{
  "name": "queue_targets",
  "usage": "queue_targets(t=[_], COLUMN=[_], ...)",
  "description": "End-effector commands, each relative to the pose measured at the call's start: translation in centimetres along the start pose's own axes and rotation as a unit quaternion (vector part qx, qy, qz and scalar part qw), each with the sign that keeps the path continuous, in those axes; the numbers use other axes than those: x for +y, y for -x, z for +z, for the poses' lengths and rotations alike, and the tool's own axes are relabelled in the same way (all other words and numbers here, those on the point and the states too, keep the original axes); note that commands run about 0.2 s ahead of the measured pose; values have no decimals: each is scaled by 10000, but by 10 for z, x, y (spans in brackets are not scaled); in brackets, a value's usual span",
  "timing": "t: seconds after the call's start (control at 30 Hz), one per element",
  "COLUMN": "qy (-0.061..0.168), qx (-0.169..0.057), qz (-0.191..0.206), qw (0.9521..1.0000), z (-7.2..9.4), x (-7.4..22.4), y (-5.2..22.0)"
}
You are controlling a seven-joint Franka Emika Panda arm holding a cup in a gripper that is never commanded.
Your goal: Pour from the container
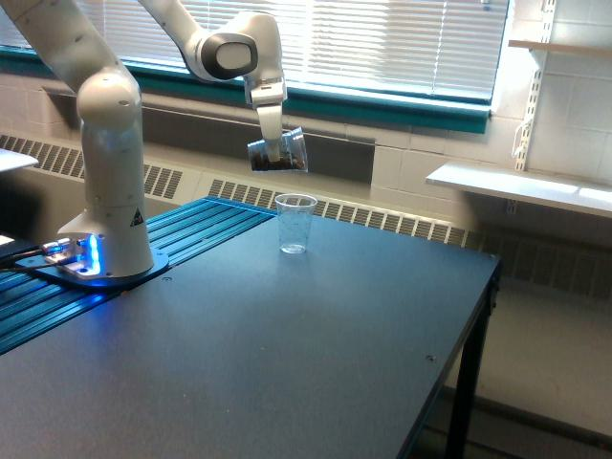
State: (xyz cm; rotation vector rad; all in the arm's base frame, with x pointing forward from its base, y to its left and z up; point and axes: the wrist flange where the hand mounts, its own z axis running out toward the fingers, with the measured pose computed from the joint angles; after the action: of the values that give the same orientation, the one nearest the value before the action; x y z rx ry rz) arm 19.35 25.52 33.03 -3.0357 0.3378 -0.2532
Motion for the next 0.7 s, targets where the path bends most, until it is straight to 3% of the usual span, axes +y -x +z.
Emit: queue_targets(t=[0.03, 0.7], qy=[125, 85], qx=[-110, -354], qz=[116, 482], qw=[9998, 9982], z=[7, 4], x=[4, -9], y=[8, 14])
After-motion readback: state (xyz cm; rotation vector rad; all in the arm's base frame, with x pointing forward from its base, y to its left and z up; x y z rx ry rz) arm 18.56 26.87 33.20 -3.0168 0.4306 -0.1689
